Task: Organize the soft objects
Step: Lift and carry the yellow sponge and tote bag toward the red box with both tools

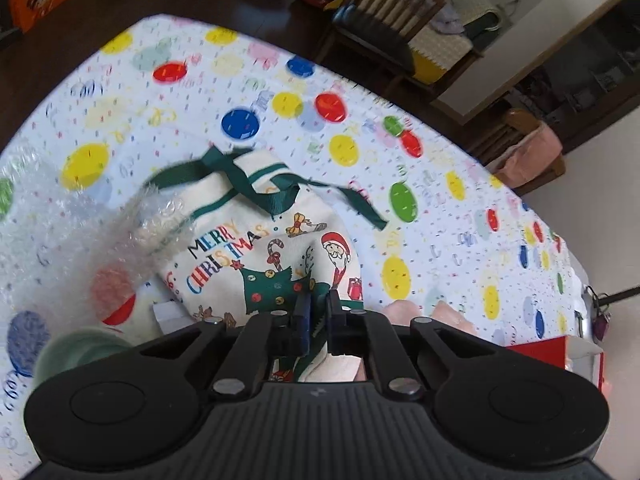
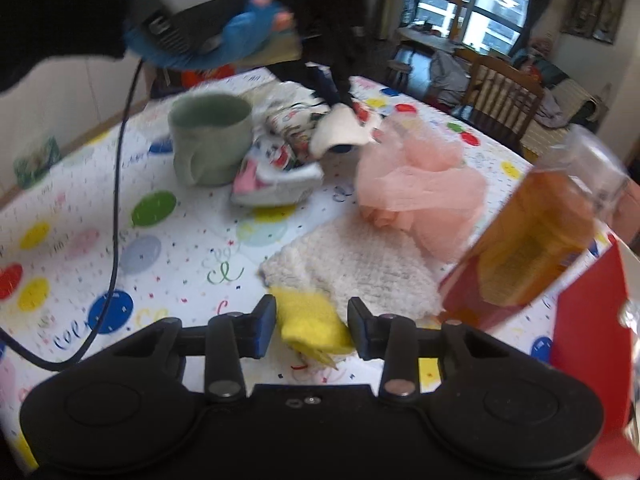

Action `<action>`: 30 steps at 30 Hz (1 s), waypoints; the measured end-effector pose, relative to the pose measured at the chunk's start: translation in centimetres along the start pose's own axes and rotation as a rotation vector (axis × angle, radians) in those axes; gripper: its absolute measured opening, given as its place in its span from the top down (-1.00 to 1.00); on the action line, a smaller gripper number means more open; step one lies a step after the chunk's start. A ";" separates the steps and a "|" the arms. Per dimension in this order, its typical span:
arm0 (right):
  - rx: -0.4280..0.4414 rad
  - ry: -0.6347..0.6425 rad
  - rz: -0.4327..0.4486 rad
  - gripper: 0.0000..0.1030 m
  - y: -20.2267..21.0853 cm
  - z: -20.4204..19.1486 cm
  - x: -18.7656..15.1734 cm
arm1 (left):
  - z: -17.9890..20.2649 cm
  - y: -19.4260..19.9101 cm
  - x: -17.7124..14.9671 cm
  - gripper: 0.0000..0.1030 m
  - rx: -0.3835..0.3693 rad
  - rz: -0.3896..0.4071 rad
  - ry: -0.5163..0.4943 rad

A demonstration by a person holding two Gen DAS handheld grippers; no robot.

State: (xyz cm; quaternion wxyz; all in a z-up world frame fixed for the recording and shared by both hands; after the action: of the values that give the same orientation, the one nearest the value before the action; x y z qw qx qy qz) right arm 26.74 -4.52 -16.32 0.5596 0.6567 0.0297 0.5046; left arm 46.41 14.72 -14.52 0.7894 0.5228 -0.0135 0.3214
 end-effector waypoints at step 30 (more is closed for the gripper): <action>-0.091 -0.401 0.163 0.83 12.9 12.7 -5.1 | 7.4 14.5 -5.9 0.92 -0.152 0.198 -0.191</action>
State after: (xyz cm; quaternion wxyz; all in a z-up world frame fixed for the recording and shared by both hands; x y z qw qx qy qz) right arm 26.32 -21.36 -7.89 0.5407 0.7183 -0.1581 0.4083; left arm 36.50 9.18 -1.47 0.7863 0.4858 -0.1643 0.3445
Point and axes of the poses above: each gripper's, at about its wrist camera, not at the fingertips, and y roughly against the way its jaws point, z to its right, x to its top, the point moved 2 cm from there along -y, roughly the way its jaws point, and after that the axes turned 2 degrees about -x, right-handed, at the moved point
